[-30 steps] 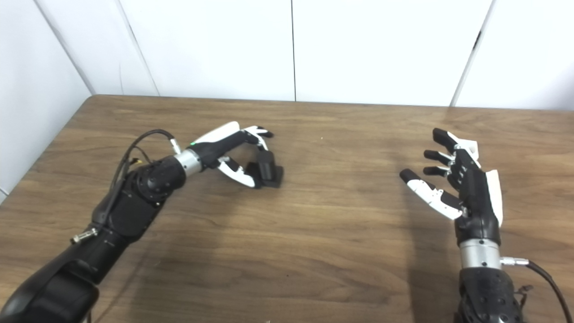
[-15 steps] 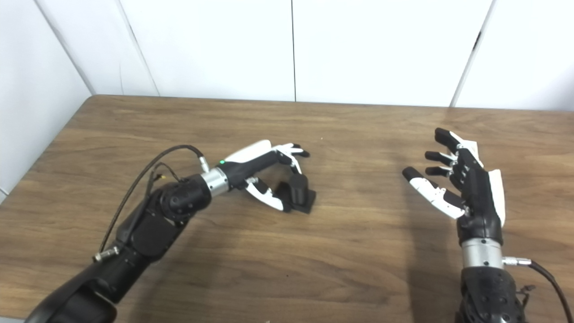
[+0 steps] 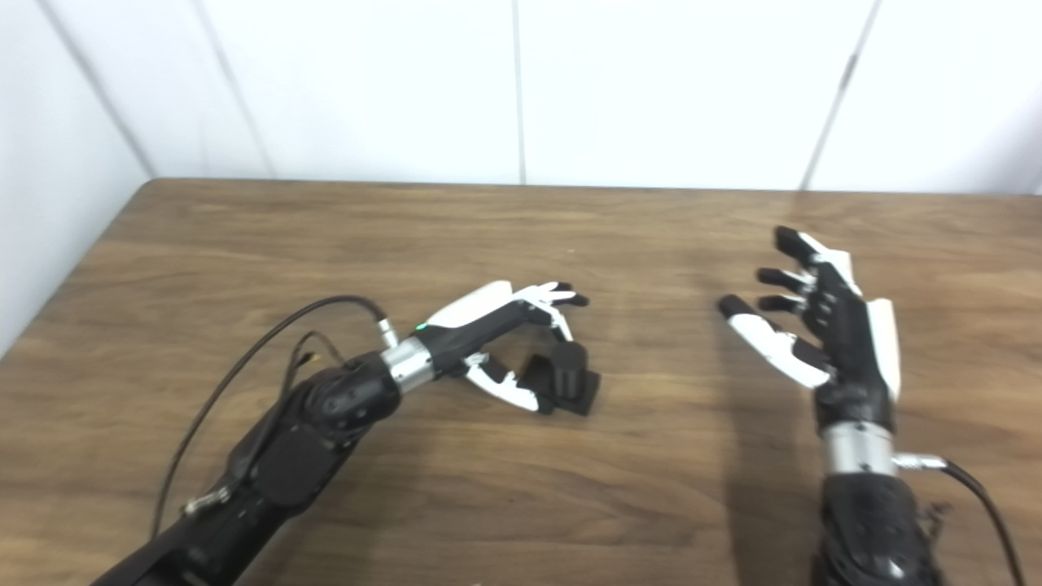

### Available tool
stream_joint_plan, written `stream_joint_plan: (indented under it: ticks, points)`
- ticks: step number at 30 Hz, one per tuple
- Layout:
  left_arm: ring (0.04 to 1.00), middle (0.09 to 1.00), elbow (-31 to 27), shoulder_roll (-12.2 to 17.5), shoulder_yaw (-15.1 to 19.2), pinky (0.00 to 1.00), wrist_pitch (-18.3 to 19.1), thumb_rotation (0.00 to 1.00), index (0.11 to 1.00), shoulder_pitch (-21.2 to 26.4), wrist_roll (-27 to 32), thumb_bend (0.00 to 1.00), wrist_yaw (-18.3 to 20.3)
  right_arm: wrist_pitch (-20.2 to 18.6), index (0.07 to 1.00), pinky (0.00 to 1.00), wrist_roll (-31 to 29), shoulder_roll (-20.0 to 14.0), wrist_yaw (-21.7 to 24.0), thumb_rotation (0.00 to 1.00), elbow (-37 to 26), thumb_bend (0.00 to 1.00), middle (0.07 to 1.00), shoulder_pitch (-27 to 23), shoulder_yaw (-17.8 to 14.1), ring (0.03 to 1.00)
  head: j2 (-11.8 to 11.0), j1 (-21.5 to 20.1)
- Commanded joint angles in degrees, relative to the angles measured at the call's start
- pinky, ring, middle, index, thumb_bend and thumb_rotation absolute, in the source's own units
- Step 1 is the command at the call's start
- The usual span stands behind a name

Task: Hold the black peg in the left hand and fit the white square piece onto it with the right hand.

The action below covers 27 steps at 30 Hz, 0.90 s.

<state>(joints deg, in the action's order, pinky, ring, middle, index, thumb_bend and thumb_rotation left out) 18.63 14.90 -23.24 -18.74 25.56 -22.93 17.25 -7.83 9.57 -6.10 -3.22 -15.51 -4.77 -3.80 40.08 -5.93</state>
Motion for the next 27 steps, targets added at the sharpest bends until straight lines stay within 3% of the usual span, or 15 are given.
stream_joint_plan:
  ticks: [1, 2, 3, 4, 7, 13, 21, 27]
  points:
    - [1.0, 0.944, 0.02, 2.11, -0.99, 1.0, -0.96, 0.08, 0.49, -1.05, -0.54, 0.52, 2.28, 2.39, 0.792, 0.6, 0.17, 1.96, -1.11, 0.33, -0.94, 0.72, 0.828, -1.95, 0.77, 0.718, -0.39, -6.02]
    - [1.0, 0.946, 0.31, 2.69, -0.71, 1.0, -1.58, 0.07, 0.491, -1.15, 0.48, 0.52, 2.73, 2.99, 0.793, 0.6, 0.26, 2.64, -1.26, 0.33, -0.28, 0.72, 0.832, -2.1, 1.35, 0.731, -0.74, -9.7]
    - [1.0, 0.947, 0.6, 3.06, -0.55, 1.0, -2.07, 0.07, 0.491, -1.18, 1.18, 0.52, 2.99, 3.38, 0.798, 0.61, 0.41, 3.07, -1.35, 0.33, 0.16, 0.72, 0.837, -2.23, 1.76, 0.743, -0.83, -10.55]
    - [1.0, 0.946, 1.1, 3.47, -0.37, 1.0, -2.63, 0.07, 0.491, -1.08, 1.98, 0.52, 3.28, 3.7, 0.802, 0.6, 1.1, 3.48, -1.68, 0.33, 0.64, 0.72, 0.84, -2.55, 2.32, 0.744, -0.7, -15.33]
    - [1.0, 0.94, 2.37, 4.02, -0.13, 1.0, -3.87, 0.07, 0.49, -0.57, 3.62, 0.52, 4.02, 3.4, 0.805, 0.57, 2.35, 4.37, -2.71, 0.35, 1.15, 0.72, 0.846, -3.6, 2.69, 0.722, -0.97, -18.08]
    - [1.0, 0.937, 5.39, 3.54, -0.42, 1.0, -5.22, 0.06, 0.49, 0.28, 3.85, 0.52, 3.98, 3.83, 0.807, 0.58, 3.5, 3.49, -3.09, 0.35, 1.17, 0.71, 0.852, -4.38, 2.11, 0.722, -2.89, -20.49]
    - [1.0, 0.938, 7.04, 3.51, -0.53, 1.0, -6.58, 0.06, 0.49, 0.78, 3.87, 0.52, 3.85, 2.78, 0.796, 0.62, 4.92, 0.65, -3.25, 0.34, 0.26, 0.7, 0.842, -7.27, 0.43, 0.721, -3.75, -21.19]
    - [1.0, 0.936, 6.72, 3.99, -0.2, 1.0, -6.57, 0.06, 0.49, 0.2, 4.23, 0.52, 3.89, 1.92, 0.781, 0.6, 14.87, -6.92, -3.03, 0.3, 2.9, 0.71, 0.824, -11.54, 0.91, 0.735, -4.58, -21.27]
